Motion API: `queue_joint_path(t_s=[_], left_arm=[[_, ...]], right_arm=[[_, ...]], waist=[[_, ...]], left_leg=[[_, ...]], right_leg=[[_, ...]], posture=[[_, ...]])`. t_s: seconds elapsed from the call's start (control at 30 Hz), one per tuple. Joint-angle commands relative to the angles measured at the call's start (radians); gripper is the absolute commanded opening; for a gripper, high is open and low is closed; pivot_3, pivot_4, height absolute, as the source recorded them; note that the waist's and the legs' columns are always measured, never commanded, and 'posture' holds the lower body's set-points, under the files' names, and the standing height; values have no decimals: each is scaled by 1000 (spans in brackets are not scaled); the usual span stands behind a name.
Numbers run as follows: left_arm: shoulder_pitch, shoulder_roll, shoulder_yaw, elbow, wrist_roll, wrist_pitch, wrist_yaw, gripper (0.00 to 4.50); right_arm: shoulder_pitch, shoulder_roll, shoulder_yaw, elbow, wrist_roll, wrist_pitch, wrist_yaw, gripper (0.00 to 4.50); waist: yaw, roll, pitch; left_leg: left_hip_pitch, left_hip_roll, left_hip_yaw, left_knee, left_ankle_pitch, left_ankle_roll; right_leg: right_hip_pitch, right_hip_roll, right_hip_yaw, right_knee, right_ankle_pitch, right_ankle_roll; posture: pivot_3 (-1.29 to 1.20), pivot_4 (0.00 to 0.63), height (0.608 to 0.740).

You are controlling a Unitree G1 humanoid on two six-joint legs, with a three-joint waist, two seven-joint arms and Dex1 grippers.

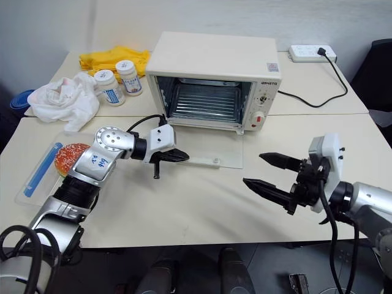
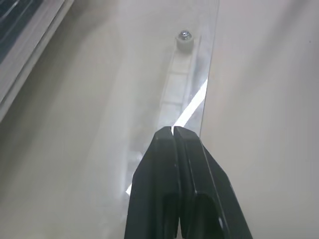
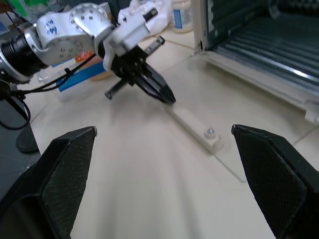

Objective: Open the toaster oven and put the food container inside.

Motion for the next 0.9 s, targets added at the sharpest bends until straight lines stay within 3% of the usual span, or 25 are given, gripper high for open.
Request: queue_joint_path(t_s=[0.03, 0.13, 0.23, 0.33, 0.5, 0.67, 0.77, 0.9], left_arm=[[49, 24, 8, -87, 43, 48, 38, 55], [108, 65, 102, -255, -33, 200, 44, 55], [197, 123, 274, -492, -170, 451, 61, 656], [325, 174, 438, -738, -250, 604, 103, 1489], [515, 170, 760, -1084, -385, 912, 176, 2949], [754, 113, 1253, -1257, -594, 1094, 49, 4485], [941, 54, 1503, -1275, -624, 1116, 54, 4485], [1032, -71, 1783, -1275, -716, 1197, 64, 4485]], right_arm=[[-53, -36, 24, -5, 46, -10, 4, 4500], [-114, -49, 80, 30, 39, -21, 27, 4500], [-190, -55, 159, 93, 9, -37, 83, 4500], [-272, -44, 254, 171, -44, -61, 153, 4500], [-415, -8, 400, 316, -143, -117, 281, 4500], [-556, 61, 531, 478, -252, -183, 414, 4500], [-625, 101, 577, 559, -296, -209, 477, 4500], [-671, 134, 601, 620, -331, -225, 542, 4500]], waist=[[-3, 0, 0], [-8, 0, 0], [-9, -1, 0], [-4, 0, 0], [-1, -1, 1], [-7, -1, 0], [-14, 0, 0], [-1, -1, 0]], left_leg=[[0, 0, 0, 0, 0, 0], [0, 0, 0, 0, 0, 0], [-1, 1, 0, -1, 0, 0], [-2, 2, 0, -1, 0, 0], [-2, 1, 1, -1, 0, 0], [-2, 1, 0, 0, 0, 0], [0, 2, 1, -1, -1, -1], [0, 2, 0, -1, -1, -1]], right_leg=[[0, 0, 0, 0, 0, 0], [0, 0, 0, 0, 0, 0], [-2, 0, 0, 1, 0, 0], [-4, 0, 0, 1, 0, -1], [-4, -1, 0, 0, 0, -1], [-4, -1, -2, 0, -1, -2], [-4, 0, -2, 1, -2, -4], [-4, -1, -3, 1, -2, -5]], posture=[[0, 150, 740], [0, 150, 740], [0, 150, 740], [0, 150, 740], [0, 150, 740], [0, 150, 740], [0, 150, 740], [0, 150, 740]])
